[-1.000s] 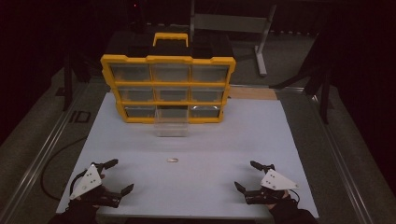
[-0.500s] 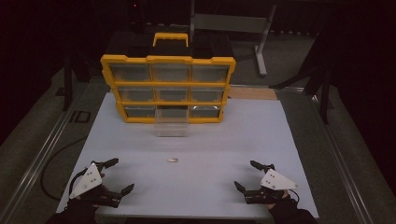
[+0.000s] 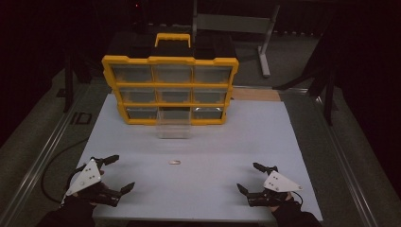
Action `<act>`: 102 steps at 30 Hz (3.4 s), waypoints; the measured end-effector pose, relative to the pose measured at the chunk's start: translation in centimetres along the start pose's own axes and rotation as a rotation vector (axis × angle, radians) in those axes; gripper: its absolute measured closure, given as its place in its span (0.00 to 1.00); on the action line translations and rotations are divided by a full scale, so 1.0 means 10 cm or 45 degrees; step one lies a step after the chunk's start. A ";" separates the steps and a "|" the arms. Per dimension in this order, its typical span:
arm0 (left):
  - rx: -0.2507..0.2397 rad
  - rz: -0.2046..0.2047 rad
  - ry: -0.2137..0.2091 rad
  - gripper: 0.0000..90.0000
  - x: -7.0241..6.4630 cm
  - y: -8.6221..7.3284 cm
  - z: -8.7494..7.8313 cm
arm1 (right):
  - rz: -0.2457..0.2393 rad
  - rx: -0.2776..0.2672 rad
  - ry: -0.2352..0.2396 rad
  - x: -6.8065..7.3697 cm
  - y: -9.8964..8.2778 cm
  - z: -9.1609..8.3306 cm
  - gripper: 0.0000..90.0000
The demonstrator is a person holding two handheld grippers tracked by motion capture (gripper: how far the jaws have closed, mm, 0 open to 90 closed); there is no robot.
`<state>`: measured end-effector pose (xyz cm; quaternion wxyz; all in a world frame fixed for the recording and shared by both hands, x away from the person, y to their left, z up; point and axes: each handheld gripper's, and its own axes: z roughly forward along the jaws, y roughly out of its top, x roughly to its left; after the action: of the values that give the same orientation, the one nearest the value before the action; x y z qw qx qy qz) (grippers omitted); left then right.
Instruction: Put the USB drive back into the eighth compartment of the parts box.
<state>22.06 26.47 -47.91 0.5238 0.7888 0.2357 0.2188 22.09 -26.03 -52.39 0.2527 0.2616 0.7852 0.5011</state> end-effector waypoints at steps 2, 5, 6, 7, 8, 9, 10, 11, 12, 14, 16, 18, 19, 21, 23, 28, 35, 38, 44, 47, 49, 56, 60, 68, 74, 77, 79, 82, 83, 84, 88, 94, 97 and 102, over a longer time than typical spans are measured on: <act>0.002 0.007 -0.007 0.00 0.01 0.04 0.01 | 0.000 0.001 0.001 0.00 0.00 0.00 0.10; 0.004 0.012 -0.019 0.00 0.04 0.10 0.02 | 0.004 -0.002 0.004 0.00 0.00 0.00 0.10; 0.006 0.023 -0.024 0.00 0.04 0.12 0.03 | 0.006 -0.003 0.002 0.00 0.00 0.00 0.10; 0.007 0.029 -0.030 0.00 0.04 0.15 0.04 | 0.006 -0.003 0.003 0.00 0.00 0.00 0.10; 0.007 0.029 -0.030 0.00 0.04 0.15 0.04 | 0.008 -0.004 0.004 0.00 0.00 0.00 0.10; 0.009 0.041 -0.038 0.00 0.05 0.20 0.07 | 0.008 -0.005 0.005 0.00 0.00 0.01 0.10; 0.009 0.041 -0.038 0.00 0.05 0.20 0.07 | 0.008 -0.006 0.005 0.00 0.00 0.00 0.10; 0.018 0.059 -0.048 0.00 0.05 0.25 0.09 | 0.005 -0.008 0.004 0.00 0.00 0.00 0.10; 0.019 0.063 -0.053 0.00 0.05 0.27 0.10 | 0.003 -0.007 0.002 0.00 0.00 0.00 0.10; 0.027 0.073 -0.064 0.00 0.06 0.32 0.13 | 0.004 -0.007 0.004 0.00 0.00 0.01 0.10; 0.034 0.086 -0.074 0.00 0.07 0.36 0.15 | 0.003 -0.006 0.003 0.00 0.00 0.00 0.10; 0.038 0.101 -0.081 0.00 0.07 0.41 0.18 | 0.003 -0.009 0.003 0.00 0.00 0.00 0.10; 0.039 0.104 -0.088 0.00 0.08 0.43 0.19 | 0.001 -0.006 0.003 0.00 0.00 0.00 0.10; 0.048 0.108 -0.099 0.00 0.09 0.47 0.23 | 0.002 -0.005 0.005 0.00 0.00 0.00 0.10; 0.059 0.122 -0.110 0.00 0.10 0.50 0.27 | 0.003 -0.007 0.008 0.00 0.01 0.00 0.10; 0.075 0.153 -0.134 0.00 0.10 0.61 0.37 | 0.004 -0.009 0.008 0.00 0.01 0.00 0.10; 0.097 0.174 -0.173 0.00 0.11 0.69 0.53 | 0.003 -0.010 0.011 0.00 0.01 0.00 0.10; 0.113 0.184 -0.190 0.00 0.11 0.71 0.60 | 0.006 -0.007 0.010 0.00 0.01 0.00 0.10; 0.153 0.203 -0.231 0.00 0.10 0.75 0.76 | 0.011 -0.011 0.015 0.00 0.01 0.00 0.10; 0.175 0.210 -0.253 0.00 0.09 0.78 0.83 | 0.006 -0.009 0.015 0.00 0.01 0.00 0.10; 0.181 0.212 -0.267 0.00 0.08 0.79 0.87 | 0.010 -0.011 0.017 0.00 0.00 0.01 0.10; 0.221 0.237 -0.308 0.00 0.06 0.80 1.03 | 0.009 -0.010 0.021 0.01 0.01 0.01 0.10; 0.242 0.237 -0.332 0.00 0.05 0.79 1.11 | 0.012 -0.011 0.024 0.01 0.00 0.01 0.10; 0.283 0.250 -0.367 0.00 0.04 0.76 1.24 | 0.008 -0.011 0.032 0.01 0.01 0.01 0.10; 0.316 0.259 -0.387 0.00 0.03 0.72 1.35 | 0.012 -0.010 0.038 0.01 0.00 0.01 0.10; 0.329 0.262 -0.394 0.00 0.03 0.71 1.40 | 0.013 -0.009 0.036 0.01 0.01 0.02 0.10; 0.336 0.268 -0.398 0.00 0.03 0.71 1.43 | 0.011 -0.012 0.039 0.01 0.01 0.02 0.10; 0.355 0.270 -0.400 0.00 0.04 0.68 1.48 | 0.014 -0.011 0.043 0.01 0.00 0.02 0.10; 0.362 0.269 -0.404 0.00 0.05 0.67 1.50 | 0.013 -0.012 0.042 0.01 0.00 0.02 0.10; 0.369 0.270 -0.405 0.00 0.05 0.66 1.51 | 0.013 -0.012 0.043 0.01 0.01 0.01 0.10; 0.407 0.270 -0.406 0.00 0.07 0.59 1.58 | 0.014 -0.010 0.046 0.01 0.00 0.02 0.10; 0.453 0.262 -0.413 0.00 0.10 0.49 1.65 | 0.014 -0.007 0.048 0.01 0.00 0.02 0.10; 0.477 0.257 -0.424 0.00 0.10 0.47 1.68 | 0.009 -0.005 0.051 0.01 0.00 0.03 0.10; 0.536 0.266 -0.442 0.00 0.12 0.45 1.75 | 0.008 -0.004 0.055 0.02 0.00 0.03 0.10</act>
<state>33.96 13.00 -49.86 0.3558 0.9258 0.1001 0.0798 22.15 -25.73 -52.48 0.2347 0.2528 0.7888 0.5087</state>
